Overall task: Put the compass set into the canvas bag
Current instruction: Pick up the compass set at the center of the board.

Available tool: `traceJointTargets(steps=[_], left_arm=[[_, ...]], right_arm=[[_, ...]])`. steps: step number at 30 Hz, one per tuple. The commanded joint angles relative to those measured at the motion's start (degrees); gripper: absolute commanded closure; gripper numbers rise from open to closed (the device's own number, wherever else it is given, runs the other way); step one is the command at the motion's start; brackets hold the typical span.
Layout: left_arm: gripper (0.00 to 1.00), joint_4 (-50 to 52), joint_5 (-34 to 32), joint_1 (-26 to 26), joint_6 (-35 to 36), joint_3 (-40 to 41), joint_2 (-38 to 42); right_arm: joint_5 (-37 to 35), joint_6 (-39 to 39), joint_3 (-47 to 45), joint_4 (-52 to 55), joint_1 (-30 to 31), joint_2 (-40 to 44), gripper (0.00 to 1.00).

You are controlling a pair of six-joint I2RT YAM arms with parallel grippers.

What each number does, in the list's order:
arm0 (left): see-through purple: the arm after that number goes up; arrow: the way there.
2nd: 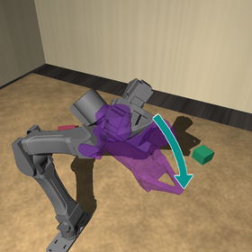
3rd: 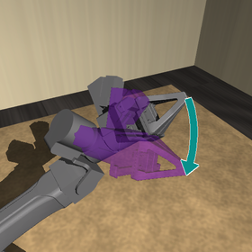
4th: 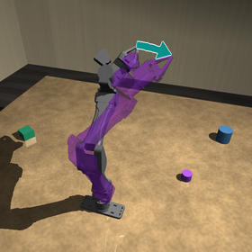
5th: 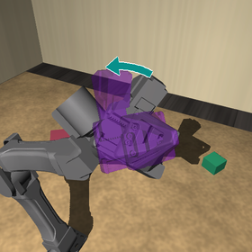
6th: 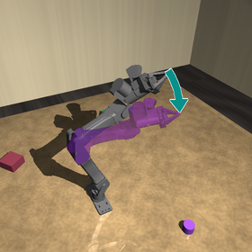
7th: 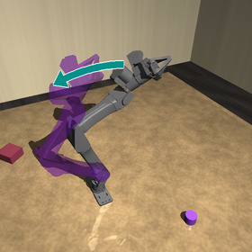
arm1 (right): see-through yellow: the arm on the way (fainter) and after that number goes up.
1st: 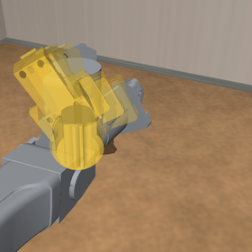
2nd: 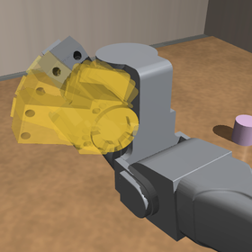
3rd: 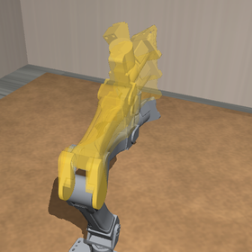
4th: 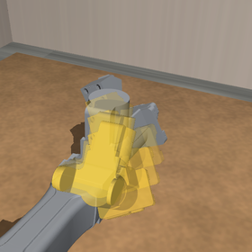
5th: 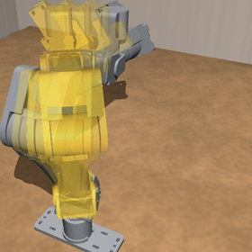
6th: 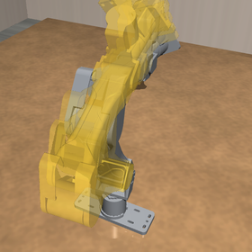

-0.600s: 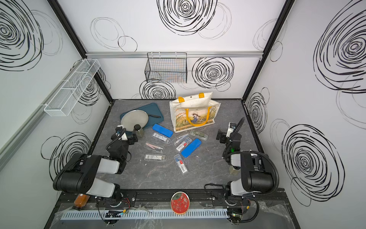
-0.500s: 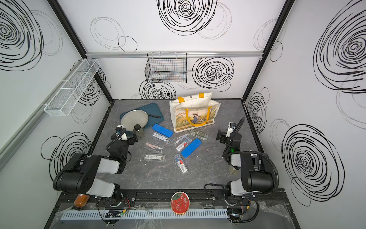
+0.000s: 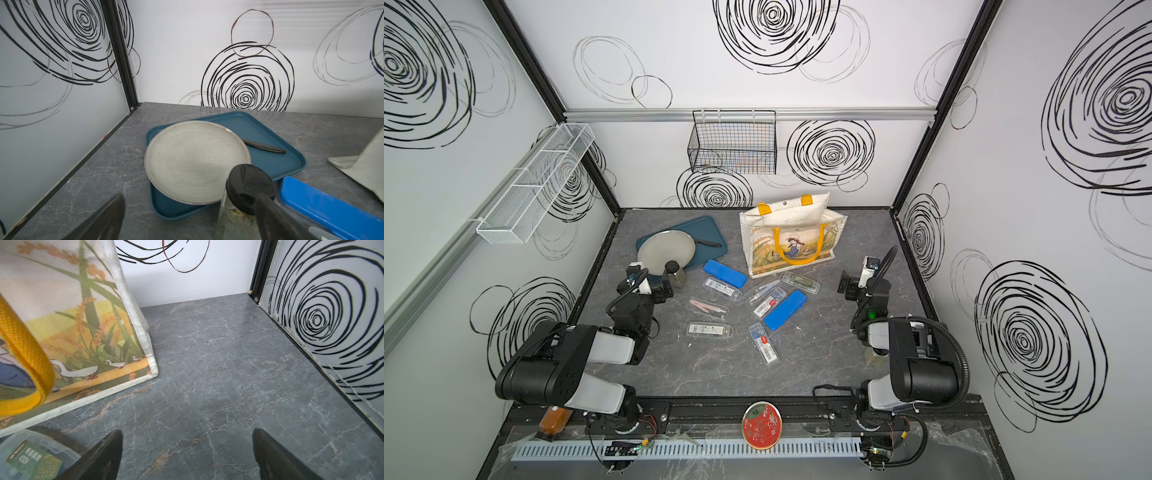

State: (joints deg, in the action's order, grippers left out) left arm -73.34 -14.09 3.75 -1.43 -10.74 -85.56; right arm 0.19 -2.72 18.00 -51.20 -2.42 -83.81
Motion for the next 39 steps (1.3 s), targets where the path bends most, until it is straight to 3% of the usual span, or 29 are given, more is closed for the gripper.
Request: traceJointTargets(steps=[1,19,24,28,33,35,39], left_arm=[[0.01,-2.24,-0.33,0.21,0.64,-0.95,-0.05],[0.01,-3.10,-1.39,-0.06,-0.07,-0.46,0.21],[0.01,1.27,-6.54,0.86,-0.53,1.08,8.38],[0.01,18.66,-12.13,5.27,-0.64,-3.07,18.85],[0.00,43.95,-18.86,13.08,-12.64,-12.12,25.79],[0.01,60.06,-27.14,17.86,-22.93,-17.93,25.85],[0.01,82.85,-30.30,25.89,-44.84,-24.59,23.84]], right_arm=[[0.33,-0.21,1.19,-0.14,0.11,-0.48,0.00],[0.30,-0.18,0.95,-0.41,0.13,-0.32,0.00],[1.01,1.71,4.85,9.23,1.07,3.73,0.00],[-1.13,1.32,13.83,27.95,3.34,6.69,0.00],[-4.72,1.06,17.85,36.38,9.27,9.81,0.00],[-4.69,1.71,18.04,36.78,11.53,11.03,0.00],[-0.85,2.28,17.87,36.24,14.24,11.99,0.00]])
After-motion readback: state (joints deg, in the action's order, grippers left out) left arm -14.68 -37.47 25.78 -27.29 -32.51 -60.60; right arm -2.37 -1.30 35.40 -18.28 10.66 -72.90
